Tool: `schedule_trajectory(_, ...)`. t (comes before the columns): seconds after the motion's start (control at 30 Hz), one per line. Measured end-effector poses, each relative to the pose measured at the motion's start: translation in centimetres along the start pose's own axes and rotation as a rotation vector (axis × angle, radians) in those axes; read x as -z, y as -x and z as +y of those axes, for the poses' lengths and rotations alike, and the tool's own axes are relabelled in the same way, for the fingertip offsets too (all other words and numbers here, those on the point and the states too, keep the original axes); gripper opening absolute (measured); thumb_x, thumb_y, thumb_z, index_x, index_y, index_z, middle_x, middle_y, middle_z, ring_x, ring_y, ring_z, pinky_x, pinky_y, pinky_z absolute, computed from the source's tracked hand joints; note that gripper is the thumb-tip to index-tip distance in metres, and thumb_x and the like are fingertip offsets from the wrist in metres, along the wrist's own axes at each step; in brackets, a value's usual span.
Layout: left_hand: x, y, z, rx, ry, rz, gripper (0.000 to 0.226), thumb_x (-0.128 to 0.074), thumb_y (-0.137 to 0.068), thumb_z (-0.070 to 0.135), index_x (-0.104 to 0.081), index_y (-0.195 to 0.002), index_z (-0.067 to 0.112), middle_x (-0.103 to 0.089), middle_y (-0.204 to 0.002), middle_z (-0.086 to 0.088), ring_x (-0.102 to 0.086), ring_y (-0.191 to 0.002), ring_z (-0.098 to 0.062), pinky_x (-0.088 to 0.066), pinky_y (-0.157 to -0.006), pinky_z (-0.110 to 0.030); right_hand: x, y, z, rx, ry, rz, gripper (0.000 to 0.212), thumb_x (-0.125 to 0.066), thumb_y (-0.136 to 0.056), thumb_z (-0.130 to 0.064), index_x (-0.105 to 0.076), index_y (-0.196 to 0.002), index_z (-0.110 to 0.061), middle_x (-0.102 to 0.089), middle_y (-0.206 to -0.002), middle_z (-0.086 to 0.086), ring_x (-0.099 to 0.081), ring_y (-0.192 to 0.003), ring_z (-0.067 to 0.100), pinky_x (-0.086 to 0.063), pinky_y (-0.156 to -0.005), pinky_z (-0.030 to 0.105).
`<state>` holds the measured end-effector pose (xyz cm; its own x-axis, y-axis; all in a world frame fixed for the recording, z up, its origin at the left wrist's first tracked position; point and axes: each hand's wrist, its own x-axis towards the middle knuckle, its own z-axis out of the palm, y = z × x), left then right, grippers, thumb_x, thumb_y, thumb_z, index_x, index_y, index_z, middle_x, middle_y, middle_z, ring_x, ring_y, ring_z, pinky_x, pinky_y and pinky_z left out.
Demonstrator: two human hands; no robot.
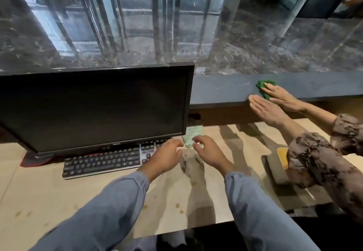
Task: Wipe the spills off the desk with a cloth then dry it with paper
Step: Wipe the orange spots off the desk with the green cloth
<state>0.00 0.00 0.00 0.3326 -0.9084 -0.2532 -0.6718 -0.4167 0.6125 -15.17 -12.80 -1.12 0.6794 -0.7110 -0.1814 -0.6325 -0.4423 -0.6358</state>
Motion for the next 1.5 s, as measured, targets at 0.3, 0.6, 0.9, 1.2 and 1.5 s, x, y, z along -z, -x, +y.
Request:
schedule_trajectory(0.3, -3.8, -1.1, -2.1, 0.022, -0.336, -0.063, 0.047, -0.045, -0.105, 0.027, -0.047, -0.152, 0.023, -0.043, -0.159, -0.001, -0.035, -0.150, -0.022, -0.028, -0.116, -0.043, -3.6, -4.4, 2.7, 0.054, 0.374, -0.148, 0.059, -0.031, -0.107, -0.047, -0.012, -0.162, -0.034, -0.007, -0.171, -0.006, -0.004, -0.157, 0.023, -0.011, -0.125, 0.042)
schedule_trajectory(0.6, -5.0, -3.7, -5.3, -0.102, -0.517, -0.059, 0.051, -0.045, -0.104, 0.024, -0.038, -0.154, 0.021, -0.032, -0.167, -0.005, -0.025, -0.155, -0.023, -0.022, -0.121, -0.047, -5.9, -12.6, 5.8, 0.091, 0.662, -0.169, 0.056, -0.016, -0.108, -0.045, -0.020, -0.160, -0.026, -0.025, -0.166, 0.008, -0.018, -0.153, 0.032, -0.006, -0.124, 0.045)
schedule_trajectory(0.9, -4.0, -4.3, -7.3, -0.275, -0.543, 0.005, 0.049, -0.044, -0.106, 0.034, -0.043, -0.155, 0.028, -0.041, -0.162, 0.005, -0.031, -0.151, -0.016, -0.025, -0.118, -0.041, -7.5, -13.7, 7.2, 0.053, 0.684, -0.266, 0.062, -0.004, -0.107, -0.053, -0.002, -0.163, -0.027, 0.003, -0.171, 0.005, 0.006, -0.157, 0.029, 0.010, -0.123, 0.045)
schedule_trajectory(1.2, -3.8, -4.2, -8.6, -0.354, -0.623, 0.037, 0.049, -0.050, -0.106, 0.043, -0.050, -0.153, 0.029, -0.046, -0.159, 0.007, -0.041, -0.147, -0.018, -0.037, -0.119, -0.047, -8.7, -11.9, 7.9, 0.161, 0.726, -0.164, 0.058, -0.011, -0.109, -0.049, 0.011, -0.161, -0.034, 0.012, -0.170, 0.000, 0.013, -0.156, 0.024, 0.006, -0.125, 0.046)
schedule_trajectory(1.5, -5.9, 1.6, -8.3, -0.379, -0.615, 0.151, 0.041, -0.054, -0.105, 0.041, -0.060, -0.143, 0.028, -0.051, -0.153, 0.007, -0.053, -0.136, -0.018, -0.046, -0.113, -0.043, -9.9, -4.2, 8.1, 0.182, 0.722, -0.140, 0.057, -0.013, -0.110, -0.044, 0.007, -0.162, -0.031, 0.011, -0.170, -0.002, 0.012, -0.156, 0.022, 0.002, -0.125, 0.046)
